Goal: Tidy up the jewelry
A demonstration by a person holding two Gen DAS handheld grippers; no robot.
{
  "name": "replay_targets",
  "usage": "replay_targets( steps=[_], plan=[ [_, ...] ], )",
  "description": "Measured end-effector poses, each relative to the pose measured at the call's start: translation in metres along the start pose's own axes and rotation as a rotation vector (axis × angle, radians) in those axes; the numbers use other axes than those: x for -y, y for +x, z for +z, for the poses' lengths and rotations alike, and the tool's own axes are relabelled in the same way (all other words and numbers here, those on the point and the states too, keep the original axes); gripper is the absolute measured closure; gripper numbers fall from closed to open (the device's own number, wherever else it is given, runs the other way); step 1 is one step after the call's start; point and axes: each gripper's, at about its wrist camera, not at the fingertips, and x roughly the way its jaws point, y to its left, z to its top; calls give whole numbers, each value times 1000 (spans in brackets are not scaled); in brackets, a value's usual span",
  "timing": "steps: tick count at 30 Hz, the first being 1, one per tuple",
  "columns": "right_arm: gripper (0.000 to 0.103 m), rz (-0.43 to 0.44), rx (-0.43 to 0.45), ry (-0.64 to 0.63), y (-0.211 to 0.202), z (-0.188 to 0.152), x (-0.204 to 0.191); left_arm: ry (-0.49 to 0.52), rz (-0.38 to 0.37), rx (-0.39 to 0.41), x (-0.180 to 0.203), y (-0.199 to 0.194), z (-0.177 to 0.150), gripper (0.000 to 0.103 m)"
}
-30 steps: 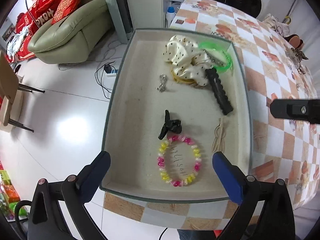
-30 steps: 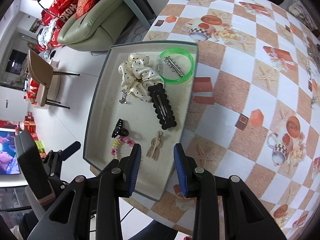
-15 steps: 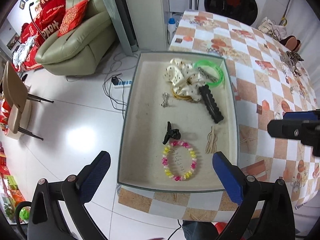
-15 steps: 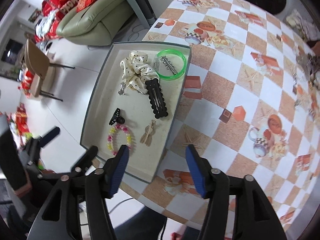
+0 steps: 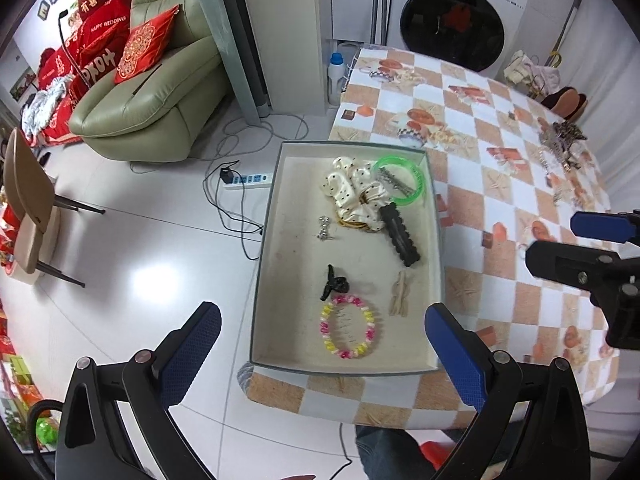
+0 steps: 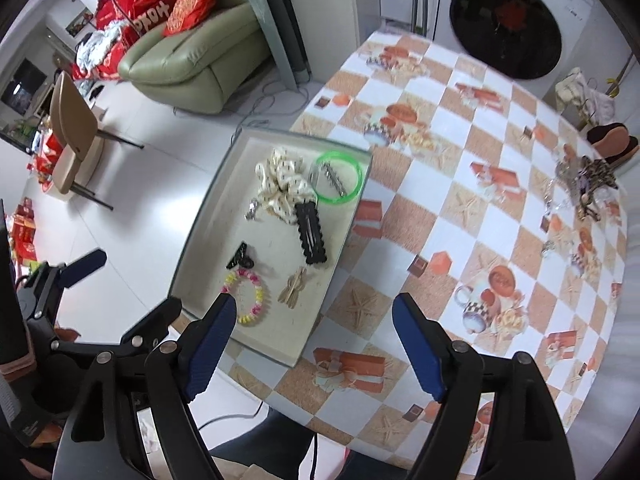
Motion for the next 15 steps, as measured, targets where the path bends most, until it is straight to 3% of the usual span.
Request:
replay_targets(
  steps=[2,10,15],
  plan=[
    [0,-13,29,-2,-9,1,-2,4,-5,-1,1,-6,0,0],
    [0,-27,19,0,-26,8,-8,13,-35,-12,3,-26,1,0],
    [0,-61,34,-16,-35,9,-12,-5,-10,-24,-1,-30,-1,0]
  ],
)
